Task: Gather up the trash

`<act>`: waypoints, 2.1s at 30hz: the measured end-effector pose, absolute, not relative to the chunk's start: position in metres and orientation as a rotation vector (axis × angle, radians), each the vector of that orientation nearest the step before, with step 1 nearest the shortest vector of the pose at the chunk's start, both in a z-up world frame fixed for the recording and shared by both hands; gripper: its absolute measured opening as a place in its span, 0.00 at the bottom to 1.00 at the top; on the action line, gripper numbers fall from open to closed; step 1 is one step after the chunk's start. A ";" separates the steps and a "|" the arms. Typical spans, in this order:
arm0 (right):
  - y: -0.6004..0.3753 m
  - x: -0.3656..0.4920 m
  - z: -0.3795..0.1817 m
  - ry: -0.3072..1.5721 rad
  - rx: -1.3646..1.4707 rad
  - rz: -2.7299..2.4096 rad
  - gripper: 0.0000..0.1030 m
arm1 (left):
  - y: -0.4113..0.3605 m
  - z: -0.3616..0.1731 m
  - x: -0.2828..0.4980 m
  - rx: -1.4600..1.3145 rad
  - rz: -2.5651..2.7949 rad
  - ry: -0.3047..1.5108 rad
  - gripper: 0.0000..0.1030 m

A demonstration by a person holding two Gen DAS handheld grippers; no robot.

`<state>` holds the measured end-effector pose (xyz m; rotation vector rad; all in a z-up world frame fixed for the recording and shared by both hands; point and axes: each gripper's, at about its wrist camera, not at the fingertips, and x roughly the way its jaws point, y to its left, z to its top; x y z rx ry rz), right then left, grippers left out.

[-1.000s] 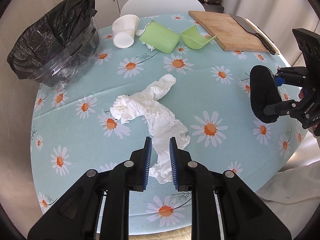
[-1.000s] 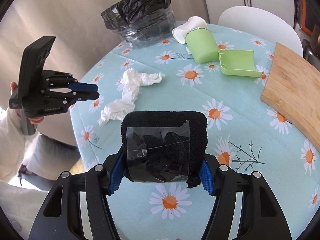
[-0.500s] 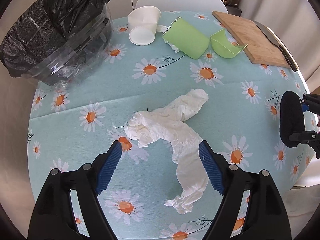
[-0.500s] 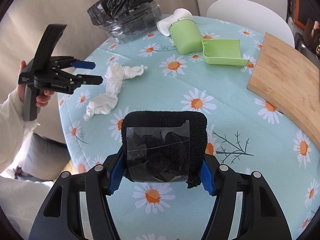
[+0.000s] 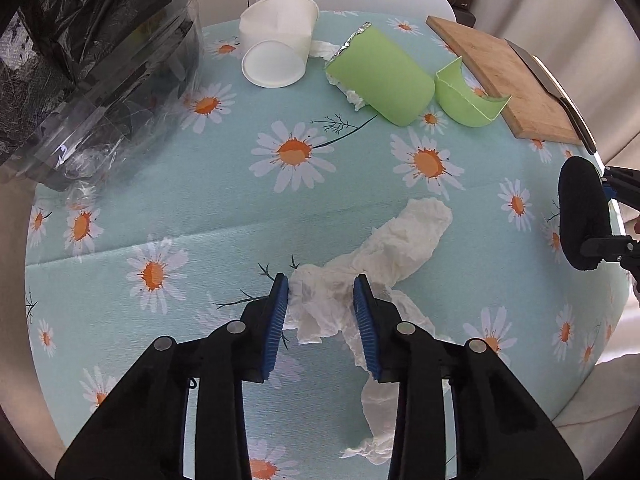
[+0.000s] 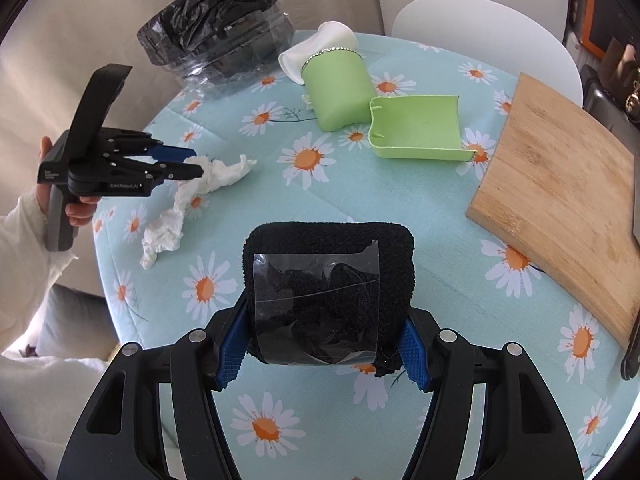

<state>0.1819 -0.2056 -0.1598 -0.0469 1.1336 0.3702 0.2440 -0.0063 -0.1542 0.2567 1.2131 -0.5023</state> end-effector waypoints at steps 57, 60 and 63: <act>-0.070 0.247 -0.028 0.740 -0.002 0.474 0.56 | 0.116 0.062 0.242 0.399 -0.336 0.610 0.13; -0.057 0.267 -0.013 0.697 0.004 0.478 0.56 | 0.124 0.075 0.260 0.416 -0.334 0.564 0.13; -0.044 0.288 0.001 0.665 0.003 0.479 0.56 | 0.132 0.085 0.278 0.438 -0.335 0.527 0.13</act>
